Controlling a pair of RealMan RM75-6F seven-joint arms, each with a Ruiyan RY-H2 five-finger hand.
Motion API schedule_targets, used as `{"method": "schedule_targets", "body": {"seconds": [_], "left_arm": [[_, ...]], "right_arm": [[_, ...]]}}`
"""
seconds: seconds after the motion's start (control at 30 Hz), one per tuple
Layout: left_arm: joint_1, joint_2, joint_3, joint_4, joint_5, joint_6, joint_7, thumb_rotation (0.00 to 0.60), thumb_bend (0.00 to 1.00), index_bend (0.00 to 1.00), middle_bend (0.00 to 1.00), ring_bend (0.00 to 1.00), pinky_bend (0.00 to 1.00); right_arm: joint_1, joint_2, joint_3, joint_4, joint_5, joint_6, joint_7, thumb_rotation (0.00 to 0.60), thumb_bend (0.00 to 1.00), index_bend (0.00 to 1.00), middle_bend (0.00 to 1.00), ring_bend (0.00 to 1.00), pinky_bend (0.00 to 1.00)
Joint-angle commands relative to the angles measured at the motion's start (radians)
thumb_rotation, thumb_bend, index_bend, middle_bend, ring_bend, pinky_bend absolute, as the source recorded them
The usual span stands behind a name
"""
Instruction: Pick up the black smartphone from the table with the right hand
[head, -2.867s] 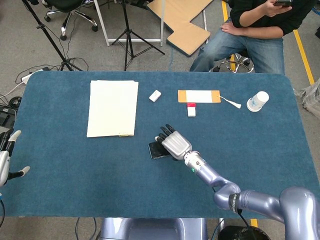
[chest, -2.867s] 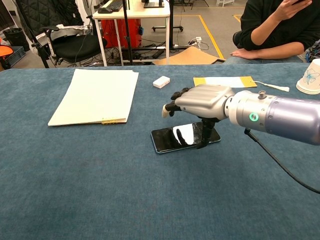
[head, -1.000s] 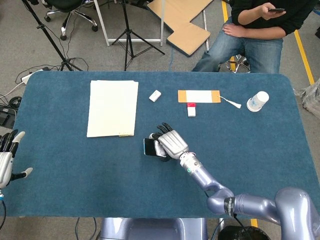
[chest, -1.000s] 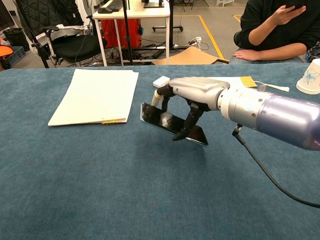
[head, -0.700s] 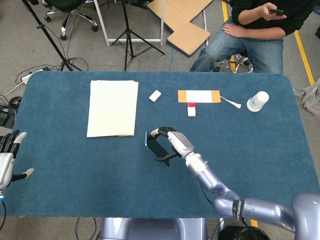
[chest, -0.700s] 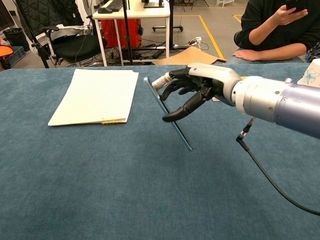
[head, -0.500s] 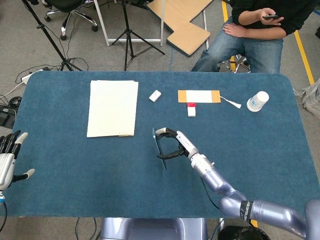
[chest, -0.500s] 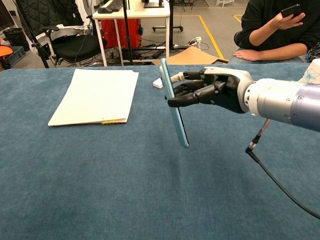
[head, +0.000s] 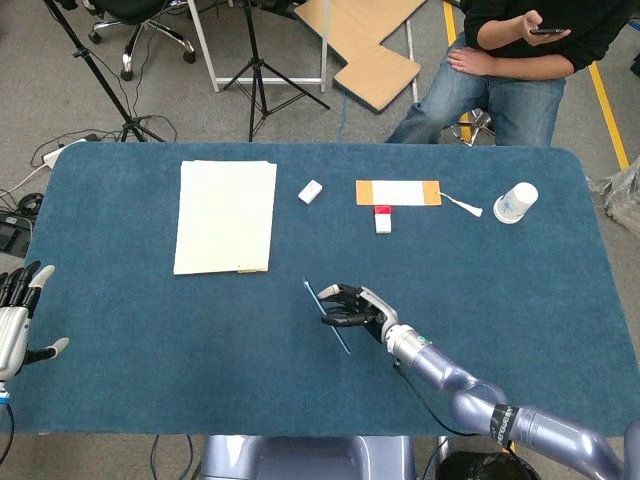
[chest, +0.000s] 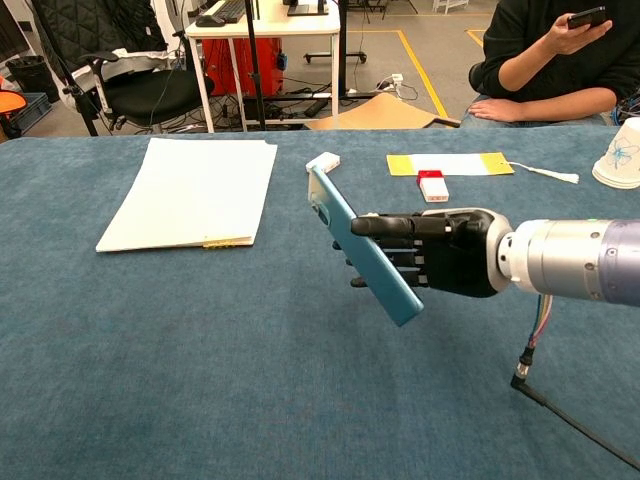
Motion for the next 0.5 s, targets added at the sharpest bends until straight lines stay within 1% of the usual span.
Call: {"method": "schedule_targets", "body": {"seconds": [0.03, 0.13, 0.17, 0.23, 0.3, 0.37, 0.4, 0.5], "left_arm": [[0.001, 0.002, -0.001, 0.0, -0.001, 0.002, -0.004, 0.6, 0.0, 0.0, 0.0, 0.0, 0.0], [0.003, 0.004, -0.002, -0.001, 0.001, 0.004, -0.009, 0.6, 0.0, 0.0, 0.0, 0.0, 0.0], [0.003, 0.005, -0.001, -0.001, 0.002, 0.005, -0.01, 0.6, 0.0, 0.0, 0.0, 0.0, 0.0], [0.004, 0.006, 0.0, 0.0, 0.003, 0.005, -0.012, 0.6, 0.0, 0.0, 0.0, 0.0, 0.0], [0.003, 0.006, 0.0, 0.001, 0.004, 0.004, -0.013, 0.6, 0.0, 0.0, 0.0, 0.0, 0.0], [0.003, 0.006, 0.0, 0.002, 0.004, 0.003, -0.013, 0.6, 0.0, 0.0, 0.0, 0.0, 0.0], [0.002, 0.005, 0.0, 0.001, 0.004, 0.002, -0.012, 0.6, 0.0, 0.0, 0.0, 0.0, 0.0], [0.002, 0.004, 0.001, 0.001, 0.006, 0.003, -0.009, 0.6, 0.0, 0.0, 0.0, 0.0, 0.0]], "right_arm": [[-0.012, -0.034, 0.01, 0.042, -0.055, -0.017, 0.048, 0.6, 0.6, 0.44, 0.48, 0.15, 0.23], [-0.01, -0.045, -0.002, 0.072, -0.092, -0.016, 0.069, 0.6, 0.6, 0.44, 0.46, 0.15, 0.23], [-0.009, -0.047, -0.007, 0.082, -0.104, -0.012, 0.073, 0.6, 0.6, 0.41, 0.43, 0.14, 0.23], [-0.009, -0.05, -0.019, 0.103, -0.13, 0.012, 0.065, 0.6, 0.58, 0.31, 0.33, 0.09, 0.19], [-0.008, -0.053, -0.034, 0.126, -0.16, 0.049, 0.043, 0.6, 0.53, 0.18, 0.16, 0.02, 0.09], [-0.007, -0.053, -0.048, 0.146, -0.187, 0.09, 0.017, 0.6, 0.48, 0.11, 0.07, 0.0, 0.02], [-0.005, -0.053, -0.057, 0.162, -0.204, 0.119, -0.007, 0.6, 0.46, 0.1, 0.05, 0.0, 0.01], [-0.002, -0.053, -0.075, 0.202, -0.226, 0.188, -0.075, 0.6, 0.45, 0.09, 0.03, 0.0, 0.0]]}}
